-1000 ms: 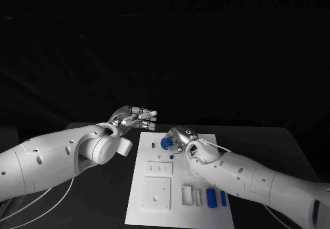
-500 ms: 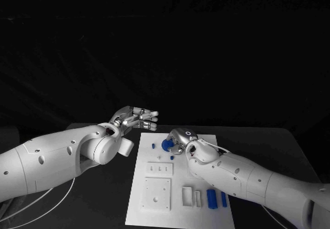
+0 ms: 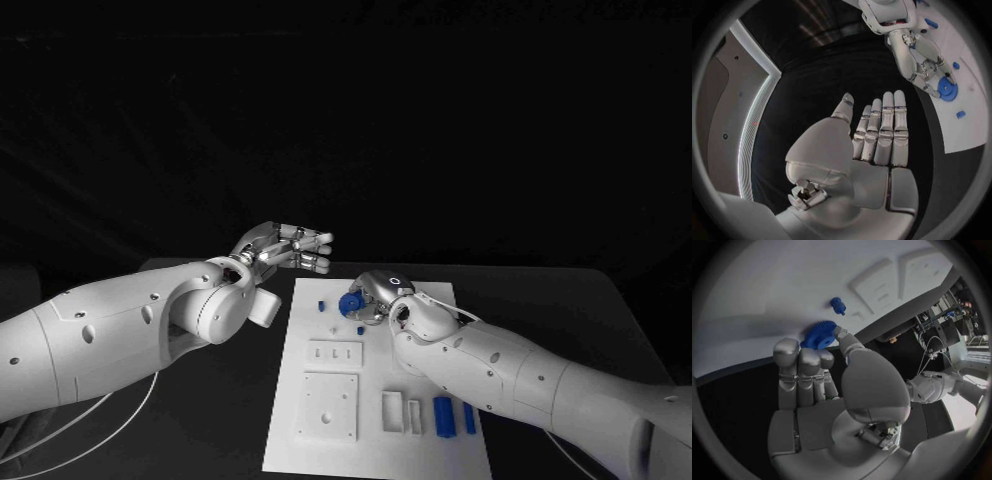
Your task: Assemble the parts on the task board
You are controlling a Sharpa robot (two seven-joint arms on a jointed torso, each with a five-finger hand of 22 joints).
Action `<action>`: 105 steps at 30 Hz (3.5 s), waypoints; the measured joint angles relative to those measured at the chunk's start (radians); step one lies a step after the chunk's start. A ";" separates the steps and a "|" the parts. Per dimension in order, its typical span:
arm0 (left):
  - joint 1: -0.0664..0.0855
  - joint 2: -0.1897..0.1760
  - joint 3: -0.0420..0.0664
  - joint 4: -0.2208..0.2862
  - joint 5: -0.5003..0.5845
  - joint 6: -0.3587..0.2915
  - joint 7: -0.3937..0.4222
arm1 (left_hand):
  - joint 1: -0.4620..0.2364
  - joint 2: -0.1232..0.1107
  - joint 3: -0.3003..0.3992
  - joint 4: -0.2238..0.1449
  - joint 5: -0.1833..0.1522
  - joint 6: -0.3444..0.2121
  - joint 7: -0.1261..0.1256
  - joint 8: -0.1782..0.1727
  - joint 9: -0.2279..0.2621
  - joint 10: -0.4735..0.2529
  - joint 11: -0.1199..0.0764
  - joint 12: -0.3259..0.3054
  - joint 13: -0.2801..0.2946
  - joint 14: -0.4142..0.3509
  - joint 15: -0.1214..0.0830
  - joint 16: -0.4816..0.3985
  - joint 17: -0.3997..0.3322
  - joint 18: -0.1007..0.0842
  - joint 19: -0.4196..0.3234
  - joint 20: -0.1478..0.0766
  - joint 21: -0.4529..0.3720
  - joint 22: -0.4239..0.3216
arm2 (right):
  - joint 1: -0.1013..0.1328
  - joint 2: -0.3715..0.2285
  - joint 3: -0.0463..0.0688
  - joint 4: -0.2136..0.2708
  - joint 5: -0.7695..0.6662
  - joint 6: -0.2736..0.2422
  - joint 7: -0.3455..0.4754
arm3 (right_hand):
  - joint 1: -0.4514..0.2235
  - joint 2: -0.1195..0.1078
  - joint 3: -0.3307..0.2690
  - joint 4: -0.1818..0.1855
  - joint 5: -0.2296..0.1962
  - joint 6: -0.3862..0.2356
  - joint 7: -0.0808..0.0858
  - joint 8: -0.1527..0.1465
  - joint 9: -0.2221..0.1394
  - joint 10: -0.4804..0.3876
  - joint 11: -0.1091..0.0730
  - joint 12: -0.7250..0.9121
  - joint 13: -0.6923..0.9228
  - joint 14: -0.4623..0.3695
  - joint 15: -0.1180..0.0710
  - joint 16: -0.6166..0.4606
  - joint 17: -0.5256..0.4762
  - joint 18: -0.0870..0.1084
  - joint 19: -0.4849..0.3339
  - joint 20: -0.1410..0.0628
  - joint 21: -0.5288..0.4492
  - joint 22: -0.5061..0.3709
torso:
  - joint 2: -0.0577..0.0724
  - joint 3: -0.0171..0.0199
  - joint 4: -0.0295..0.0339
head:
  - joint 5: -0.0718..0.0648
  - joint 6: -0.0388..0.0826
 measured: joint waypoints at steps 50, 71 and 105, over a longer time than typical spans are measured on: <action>0.001 -0.052 0.000 0.001 0.000 -0.001 -0.001 | -0.006 0.006 -0.002 0.013 0.000 0.000 0.000 0.000 0.000 0.000 0.000 0.000 0.001 0.000 0.000 0.000 0.000 0.000 0.000 0.000 0.000 -0.003 | -0.037 -0.424 0.118 0.356 0.260 -0.079 0.194 | -0.009 0.028 0.052 -0.078 0.090 0.111 -0.006 0.000 0.005 0.001 0.000 0.014 0.011 0.000 0.000 0.005 0.024 0.000 0.000 0.000 0.030 0.000 | -0.011 0.0148 -0.0341 | 0.006 0.010; -0.009 -0.048 -0.001 -0.019 0.000 0.007 0.002 | -0.006 0.006 0.001 0.010 0.000 0.000 0.000 0.000 0.000 0.000 0.000 0.000 0.000 0.000 0.000 0.000 0.000 0.000 0.000 0.000 0.000 -0.003 | -0.107 -0.424 0.135 0.136 0.384 -0.043 0.441 | 0.016 0.063 -0.022 -0.157 0.126 0.114 -0.003 0.000 0.005 0.001 0.000 0.002 -0.001 0.000 0.000 -0.005 0.020 0.000 0.000 0.000 0.030 0.000 | -0.014 0.0288 -0.0518 | -0.013 -0.002; -0.017 -0.038 -0.002 -0.025 0.000 0.018 0.001 | -0.006 0.006 0.001 0.010 0.000 0.000 0.000 0.000 0.000 0.000 0.000 0.000 0.000 0.000 0.000 0.000 0.000 0.000 0.000 0.000 0.000 -0.003 | -0.133 -0.308 0.136 -0.045 0.389 -0.025 0.455 | 0.006 0.081 -0.039 -0.174 0.085 0.123 -0.006 0.000 0.005 -0.003 0.003 0.002 0.006 0.000 0.000 -0.009 0.026 0.000 0.000 0.000 0.030 -0.001 | -0.011 0.0267 -0.0410 | -0.018 -0.026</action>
